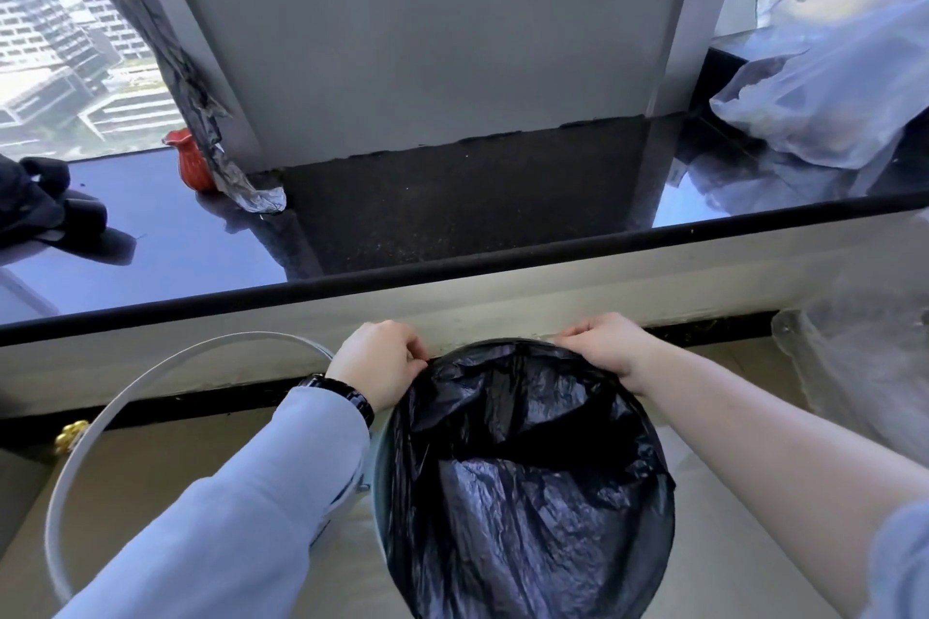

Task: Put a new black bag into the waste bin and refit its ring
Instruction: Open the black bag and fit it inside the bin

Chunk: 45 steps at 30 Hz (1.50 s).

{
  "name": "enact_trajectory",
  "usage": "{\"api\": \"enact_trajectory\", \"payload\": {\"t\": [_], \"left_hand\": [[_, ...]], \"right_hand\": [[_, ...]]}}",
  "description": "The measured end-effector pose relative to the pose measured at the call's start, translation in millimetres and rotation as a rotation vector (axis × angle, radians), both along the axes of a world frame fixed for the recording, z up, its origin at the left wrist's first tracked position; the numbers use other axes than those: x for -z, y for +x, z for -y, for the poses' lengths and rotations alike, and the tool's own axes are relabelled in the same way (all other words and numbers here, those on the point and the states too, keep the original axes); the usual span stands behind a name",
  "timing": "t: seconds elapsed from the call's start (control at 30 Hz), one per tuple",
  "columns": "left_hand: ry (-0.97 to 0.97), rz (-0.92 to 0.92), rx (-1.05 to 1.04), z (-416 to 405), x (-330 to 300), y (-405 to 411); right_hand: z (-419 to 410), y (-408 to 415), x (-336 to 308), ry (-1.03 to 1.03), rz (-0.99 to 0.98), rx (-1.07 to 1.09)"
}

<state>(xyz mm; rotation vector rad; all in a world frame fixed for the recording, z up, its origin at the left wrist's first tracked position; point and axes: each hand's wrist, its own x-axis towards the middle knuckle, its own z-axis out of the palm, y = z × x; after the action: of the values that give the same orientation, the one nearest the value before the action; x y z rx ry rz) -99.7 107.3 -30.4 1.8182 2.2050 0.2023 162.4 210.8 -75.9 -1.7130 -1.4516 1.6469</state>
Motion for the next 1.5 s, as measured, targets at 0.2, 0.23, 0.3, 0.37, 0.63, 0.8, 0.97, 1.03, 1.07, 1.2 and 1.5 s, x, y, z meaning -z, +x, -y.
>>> {"api": "enact_trajectory", "payload": {"t": [0.2, 0.23, 0.3, 0.37, 0.63, 0.8, 0.97, 1.03, 1.07, 1.2, 1.5], "left_hand": [[-0.078, -0.055, 0.089, 6.0, -7.1, -10.4], [-0.079, -0.062, 0.089, 7.5, -8.3, -12.2], [-0.056, -0.057, 0.072, 9.6, -13.0, -15.3], [-0.023, -0.044, 0.036, 11.3, -21.6, -16.8], [-0.16, -0.252, 0.119, 41.3, -50.3, 5.8], [-0.075, -0.358, 0.092, 86.9, -29.1, 10.1], [-0.022, -0.339, 0.081, 98.5, -15.6, 8.2], [-0.005, -0.344, 0.076, 99.4, -13.8, 9.1], [0.003, -0.338, 0.073, 100.0, -13.1, 9.8], [0.0, -0.319, 0.082, 103.0, -12.5, 13.6], [0.014, -0.256, 0.069, 110.7, -13.9, -7.1]], "right_hand": [[-3.5, 24.8, 6.8, -0.199, -0.125, -0.083], [-4.0, 31.3, 4.8, -0.213, -0.121, -0.123], [-5.5, 46.4, -0.8, -0.239, -0.111, -0.208], [-5.8, 63.0, -8.7, -0.278, -0.11, -0.308], [19.0, 77.1, -9.2, -0.112, 0.055, -0.347], [21.3, 60.7, -20.3, 0.125, 0.298, -0.382], [26.1, 48.5, -37.0, 0.234, 0.307, -0.347], [30.6, 45.0, -41.2, 0.342, 0.439, -0.439], [32.8, 44.6, -42.6, 0.391, 0.497, -0.471], [38.2, 47.0, -43.7, 0.501, 0.606, -0.527], [36.6, 49.5, -41.1, 0.459, 0.603, -0.494]]}}
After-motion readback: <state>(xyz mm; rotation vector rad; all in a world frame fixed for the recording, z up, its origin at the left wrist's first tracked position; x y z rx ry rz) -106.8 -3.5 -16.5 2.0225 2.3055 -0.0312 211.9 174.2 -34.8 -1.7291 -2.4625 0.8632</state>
